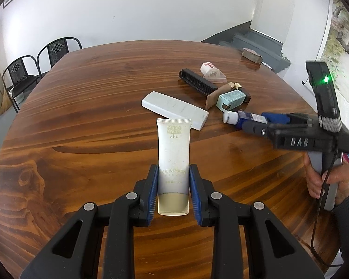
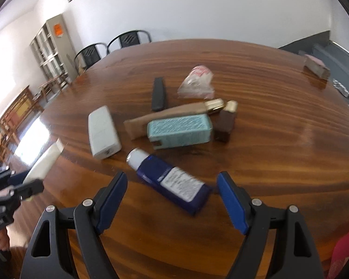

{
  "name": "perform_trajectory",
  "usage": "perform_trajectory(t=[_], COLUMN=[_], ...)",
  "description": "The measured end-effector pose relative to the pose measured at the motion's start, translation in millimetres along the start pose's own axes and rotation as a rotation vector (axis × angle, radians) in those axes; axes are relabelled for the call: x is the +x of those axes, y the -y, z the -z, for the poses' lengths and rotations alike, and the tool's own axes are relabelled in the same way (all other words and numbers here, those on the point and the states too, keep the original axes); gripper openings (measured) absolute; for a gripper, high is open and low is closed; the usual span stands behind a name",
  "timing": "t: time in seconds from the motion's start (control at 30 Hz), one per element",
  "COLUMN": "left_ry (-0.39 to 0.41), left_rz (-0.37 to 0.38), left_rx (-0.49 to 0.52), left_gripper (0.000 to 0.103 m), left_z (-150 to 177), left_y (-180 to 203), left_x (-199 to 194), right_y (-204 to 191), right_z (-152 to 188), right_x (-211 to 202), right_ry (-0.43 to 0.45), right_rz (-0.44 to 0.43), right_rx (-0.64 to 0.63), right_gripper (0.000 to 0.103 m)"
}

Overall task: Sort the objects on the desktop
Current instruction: 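Grasp the blue KOSE bottle with the right gripper while the left holds the tube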

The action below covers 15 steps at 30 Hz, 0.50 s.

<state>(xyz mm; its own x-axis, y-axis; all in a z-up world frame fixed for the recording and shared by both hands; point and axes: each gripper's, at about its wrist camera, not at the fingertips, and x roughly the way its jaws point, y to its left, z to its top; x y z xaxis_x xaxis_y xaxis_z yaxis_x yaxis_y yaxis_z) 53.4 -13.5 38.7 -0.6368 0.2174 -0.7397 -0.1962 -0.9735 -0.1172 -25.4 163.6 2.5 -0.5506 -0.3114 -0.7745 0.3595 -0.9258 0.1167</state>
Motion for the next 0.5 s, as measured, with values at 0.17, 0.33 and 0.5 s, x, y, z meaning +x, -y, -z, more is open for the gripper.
perform_trajectory(t=[0.17,0.33,0.5], left_ry=[0.004,0.014,0.016], left_rz=[0.007,0.016,0.016], left_rx=[0.008,0.016,0.009], left_gripper=[0.028,0.028,0.028], left_z=[0.2,0.4,1.4], left_y=[2.9,7.0,6.7], left_x=[-1.4,-5.1,-6.4], right_y=[-23.4,-33.2,-31.2], right_z=[9.7,9.5,5.3], right_x=[1.7,6.3,7.2], right_ry=[-0.026,-0.018,-0.008], right_rz=[0.018,0.051,0.091], right_rx=[-0.105,-0.133,-0.096], right_gripper=[0.062,0.061,0.035])
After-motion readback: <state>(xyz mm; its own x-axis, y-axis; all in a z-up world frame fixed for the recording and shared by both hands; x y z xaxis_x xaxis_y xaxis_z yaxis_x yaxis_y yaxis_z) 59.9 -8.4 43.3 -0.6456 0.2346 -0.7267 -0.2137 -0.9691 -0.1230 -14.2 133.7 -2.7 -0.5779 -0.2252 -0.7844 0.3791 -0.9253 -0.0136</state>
